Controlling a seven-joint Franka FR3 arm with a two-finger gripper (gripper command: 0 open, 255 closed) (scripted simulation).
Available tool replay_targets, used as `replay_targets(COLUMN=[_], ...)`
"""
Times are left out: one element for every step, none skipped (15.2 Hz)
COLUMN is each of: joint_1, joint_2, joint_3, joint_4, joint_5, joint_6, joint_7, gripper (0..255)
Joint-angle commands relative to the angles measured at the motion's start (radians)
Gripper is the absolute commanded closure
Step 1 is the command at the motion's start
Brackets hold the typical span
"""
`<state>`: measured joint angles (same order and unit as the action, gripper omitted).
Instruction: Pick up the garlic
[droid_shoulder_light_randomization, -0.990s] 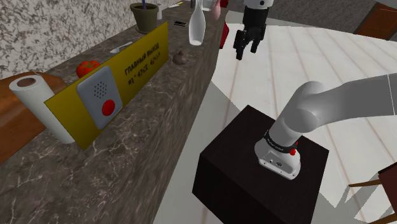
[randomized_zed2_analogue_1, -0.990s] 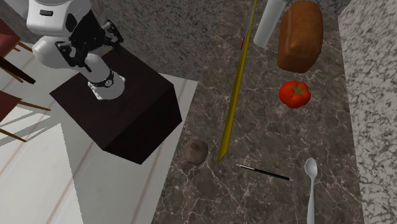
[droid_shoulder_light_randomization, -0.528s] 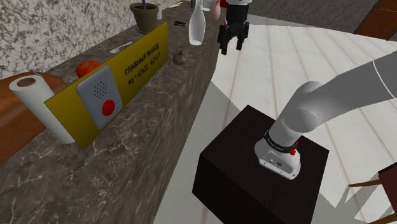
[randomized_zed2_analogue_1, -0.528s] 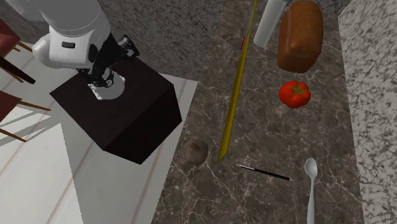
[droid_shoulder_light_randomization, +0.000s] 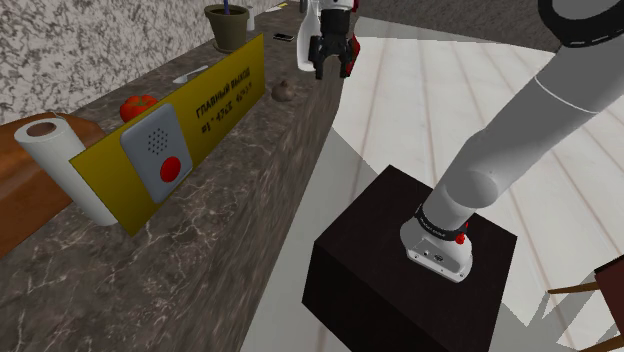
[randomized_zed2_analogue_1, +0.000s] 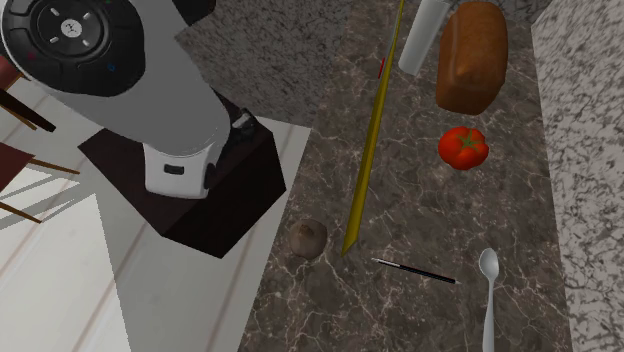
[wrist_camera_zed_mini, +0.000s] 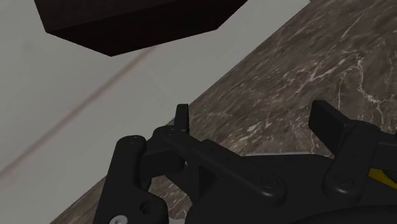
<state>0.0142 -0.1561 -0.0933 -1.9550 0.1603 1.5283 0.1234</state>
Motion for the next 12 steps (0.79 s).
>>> replay_targets(joint_1=[-0.005, -0.009, -0.014, -0.019, -0.026, -0.033, -0.042, -0.051, -0.062, -0.073, -0.086, -0.100], joint_2=[0.105, 0.156, 0.208, 0.260, 0.313, 0.366, 0.421, 0.477, 0.534, 0.593, 0.655, 0.720], joint_3=[-0.015, -0.020, -0.025, -0.029, -0.032, -0.034, -0.035, -0.035, -0.034, -0.031, -0.027, -0.022], joint_4=[0.096, 0.144, 0.193, 0.244, 0.298, 0.354, 0.412, 0.474, 0.540, 0.609, 0.685, 0.767], joint_5=[0.038, 0.058, 0.078, 0.098, 0.119, 0.140, 0.161, 0.182, 0.204, 0.225, 0.246, 0.268], joint_6=[-0.025, -0.038, -0.053, -0.069, -0.087, -0.107, -0.128, -0.151, -0.176, -0.203, -0.232, -0.264], joint_7=[-0.012, -0.017, -0.021, -0.024, -0.027, -0.028, -0.028, -0.026, -0.023, -0.017, -0.009, 0.002], gripper=[0, 0, 0, 0, 0, 0, 0, 0, 0, 0, 0, 0])
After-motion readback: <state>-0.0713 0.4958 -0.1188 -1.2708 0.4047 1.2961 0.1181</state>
